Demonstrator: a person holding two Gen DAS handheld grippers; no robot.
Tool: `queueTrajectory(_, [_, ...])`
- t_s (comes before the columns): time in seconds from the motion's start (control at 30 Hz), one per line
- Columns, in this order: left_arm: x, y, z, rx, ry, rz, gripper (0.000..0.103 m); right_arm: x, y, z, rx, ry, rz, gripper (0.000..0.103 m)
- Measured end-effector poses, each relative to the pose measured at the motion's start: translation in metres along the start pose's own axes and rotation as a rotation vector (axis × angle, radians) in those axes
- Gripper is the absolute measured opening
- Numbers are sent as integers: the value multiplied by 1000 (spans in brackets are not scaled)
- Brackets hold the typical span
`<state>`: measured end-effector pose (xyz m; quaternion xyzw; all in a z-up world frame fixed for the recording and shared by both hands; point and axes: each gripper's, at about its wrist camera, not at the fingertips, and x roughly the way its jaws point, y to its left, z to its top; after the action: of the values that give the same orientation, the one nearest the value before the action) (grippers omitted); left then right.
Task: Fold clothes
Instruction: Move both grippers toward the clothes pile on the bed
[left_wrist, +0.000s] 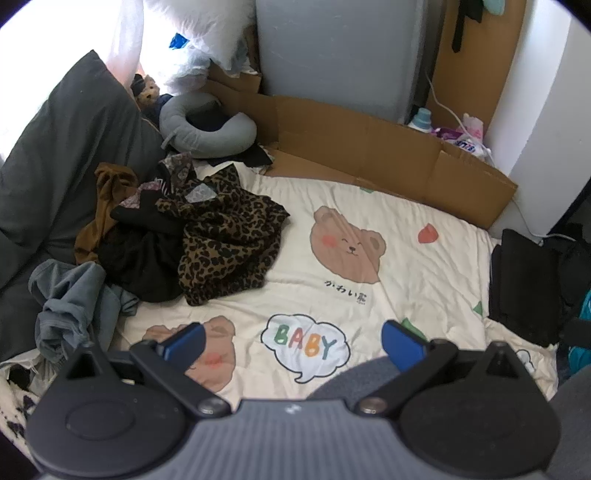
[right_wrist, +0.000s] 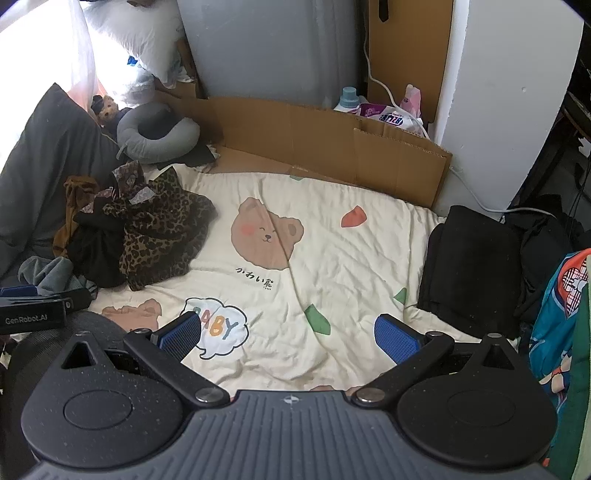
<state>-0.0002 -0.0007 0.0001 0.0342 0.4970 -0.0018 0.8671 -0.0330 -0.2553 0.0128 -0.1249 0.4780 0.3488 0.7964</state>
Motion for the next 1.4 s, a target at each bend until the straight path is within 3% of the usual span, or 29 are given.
queueTrajectory(0.13, [0,-4,0,30,-9,-6,102,0,-1,2,-3,-2,-3,103])
queueTrajectory(0.23, [3,8,5,8,2,-59,102,-1,-2,3,-5,-3,-6,103])
queueTrajectory(0.8, [-7,-11,-1,82,-55,17,102,-2,2,0,-10,-13,-22,103])
queueTrajectory(1.4, [-3,-1,2,59,-40,-20,102,-4,3,1,-15,-20,-42,103])
